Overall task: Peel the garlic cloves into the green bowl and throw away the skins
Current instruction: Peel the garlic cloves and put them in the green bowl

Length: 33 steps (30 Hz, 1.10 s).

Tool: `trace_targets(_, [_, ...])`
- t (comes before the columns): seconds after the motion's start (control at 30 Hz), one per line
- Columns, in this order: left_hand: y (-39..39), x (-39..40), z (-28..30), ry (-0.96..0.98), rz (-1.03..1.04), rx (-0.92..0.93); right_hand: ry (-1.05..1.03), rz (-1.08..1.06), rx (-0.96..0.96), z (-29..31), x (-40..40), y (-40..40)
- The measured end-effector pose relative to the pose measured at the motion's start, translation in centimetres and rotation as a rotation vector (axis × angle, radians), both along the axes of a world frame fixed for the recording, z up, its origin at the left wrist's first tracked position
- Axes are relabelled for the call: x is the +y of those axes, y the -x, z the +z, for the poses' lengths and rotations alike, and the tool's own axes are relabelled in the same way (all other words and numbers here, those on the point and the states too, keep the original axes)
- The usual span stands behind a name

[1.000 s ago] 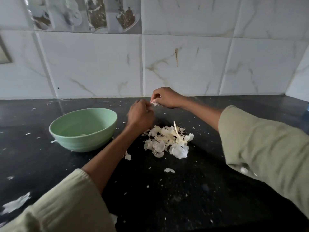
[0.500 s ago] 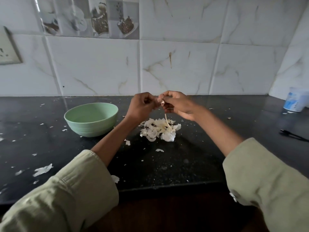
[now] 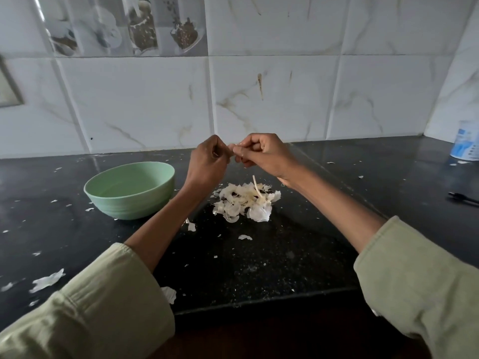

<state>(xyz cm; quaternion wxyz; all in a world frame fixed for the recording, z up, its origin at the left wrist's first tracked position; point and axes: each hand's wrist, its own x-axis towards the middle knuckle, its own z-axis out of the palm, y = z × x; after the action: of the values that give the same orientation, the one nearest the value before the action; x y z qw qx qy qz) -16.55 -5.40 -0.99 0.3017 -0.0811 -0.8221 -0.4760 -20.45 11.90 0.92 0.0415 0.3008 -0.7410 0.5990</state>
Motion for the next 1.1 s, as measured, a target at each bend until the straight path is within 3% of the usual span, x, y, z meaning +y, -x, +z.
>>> trace_targets(0.2, [-0.5,0.7,-0.4,0.141,-0.056,-0.085,0.021,-0.041,-0.039,-0.7,-1.0,-0.9])
trace_targets(0.4, [-0.5,0.8,0.1,0.075,-0.020,-0.021,0.125,0.002,-0.075,-0.7,-1.7,-1.1])
trace_targets(0.5, [-0.5,0.9,0.1,-0.033,-0.099,-0.035,0.156,0.052,-0.123,-0.2,-0.9,-0.9])
trace_targets(0.87, [-0.9,0.6,0.5,-0.125,-0.253,-0.155,0.047,0.099,-0.151,0.8,1.4,-0.2])
trace_targets(1.1, [-0.9,-0.2,1.1,-0.076,-0.233,-0.071,-0.034,0.014,-0.103,1.0,1.8,-0.3])
